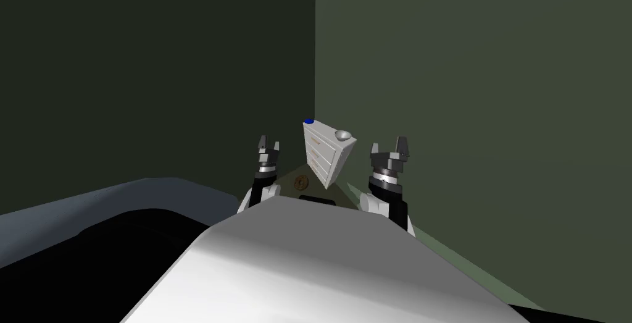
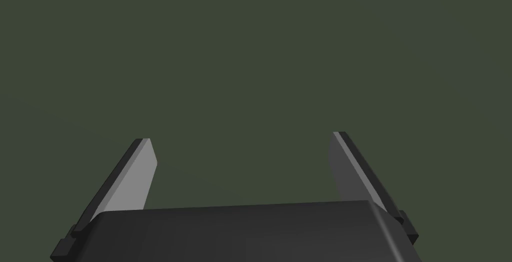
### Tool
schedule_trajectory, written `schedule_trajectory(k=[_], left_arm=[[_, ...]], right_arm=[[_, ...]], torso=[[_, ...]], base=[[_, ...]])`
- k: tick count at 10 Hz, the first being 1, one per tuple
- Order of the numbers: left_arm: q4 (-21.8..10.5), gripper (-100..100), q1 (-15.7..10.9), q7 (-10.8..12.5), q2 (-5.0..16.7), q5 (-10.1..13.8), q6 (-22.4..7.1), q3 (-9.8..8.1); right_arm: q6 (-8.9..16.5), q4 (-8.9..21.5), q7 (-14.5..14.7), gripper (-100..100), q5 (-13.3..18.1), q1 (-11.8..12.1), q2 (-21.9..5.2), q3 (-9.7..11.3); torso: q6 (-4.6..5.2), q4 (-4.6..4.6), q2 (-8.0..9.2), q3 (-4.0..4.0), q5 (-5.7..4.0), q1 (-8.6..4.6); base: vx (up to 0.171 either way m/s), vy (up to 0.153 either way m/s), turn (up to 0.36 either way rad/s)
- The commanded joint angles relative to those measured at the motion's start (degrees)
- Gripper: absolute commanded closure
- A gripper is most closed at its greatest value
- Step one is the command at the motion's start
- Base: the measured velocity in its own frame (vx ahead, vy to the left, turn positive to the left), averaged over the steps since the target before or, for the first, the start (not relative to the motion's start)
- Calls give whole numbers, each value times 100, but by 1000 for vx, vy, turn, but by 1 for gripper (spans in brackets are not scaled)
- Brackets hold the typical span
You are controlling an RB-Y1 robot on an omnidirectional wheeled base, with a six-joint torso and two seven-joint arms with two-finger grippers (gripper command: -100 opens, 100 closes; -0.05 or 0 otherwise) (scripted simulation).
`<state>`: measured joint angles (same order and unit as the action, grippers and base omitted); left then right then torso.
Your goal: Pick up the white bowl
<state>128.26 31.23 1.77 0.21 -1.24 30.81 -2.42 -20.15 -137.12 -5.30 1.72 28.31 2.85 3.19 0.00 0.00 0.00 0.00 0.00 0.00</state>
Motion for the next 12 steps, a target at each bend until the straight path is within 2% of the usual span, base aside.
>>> schedule_trajectory(k=[1,2,4,5,6,7,8,9,10,11,12], left_arm=[[0,0,0,0,0,0,0,0],[0,0,0,0,0,0,0,0],[0,0,0,0,0,0,0,0],[0,0,0,0,1,0,0,-1],[0,0,0,0,0,0,0,0],[0,0,0,0,1,0,0,-1],[0,0,0,0,0,0,0,0],[0,0,0,0,0,0,0,0],[0,0,0,0,0,0,0,0],[0,0,0,0,0,0,0,0],[0,0,0,0,1,0,0,0]], right_arm=[[1,51,88,-100,26,-96,-286,58],[1,51,88,-100,26,-96,-310,58],[-5,167,287,-100,91,-311,-717,202],[-5,167,287,-100,91,-311,-802,202],[-13,245,421,-100,136,-455,-1014,306],[-13,245,421,-100,136,-455,-1077,306],[-26,336,575,-100,190,-620,-1316,429],[-26,336,575,-100,190,-620,-1367,429],[-43,439,747,-100,251,-807,-1591,569],[-43,439,747,-100,251,-807,-1674,569],[-66,554,932,-100,318,-1014,-1906,722]], torso=[[0,0,0,0,0,0],[0,1,4,2,-1,-8],[0,2,8,5,-4,-18],[0,3,15,8,-5,-24],[0,4,16,9,-5,-20],[0,3,15,9,-5,-24],[0,3,12,7,-5,-20],[0,3,14,8,-5,-20],[0,3,12,7,-4,-16],[0,3,15,8,-5,-22],[0,3,13,8,-5,-21]], base=[[-17,-21,-33],[-21,-30,-11],[-36,-53,-33],[-44,-46,-16],[-39,-58,-42],[-31,-47,-12],[-42,-46,-39],[-31,-40,-14],[-44,-54,-48],[-31,-55,-14],[-27,-75,-45]])
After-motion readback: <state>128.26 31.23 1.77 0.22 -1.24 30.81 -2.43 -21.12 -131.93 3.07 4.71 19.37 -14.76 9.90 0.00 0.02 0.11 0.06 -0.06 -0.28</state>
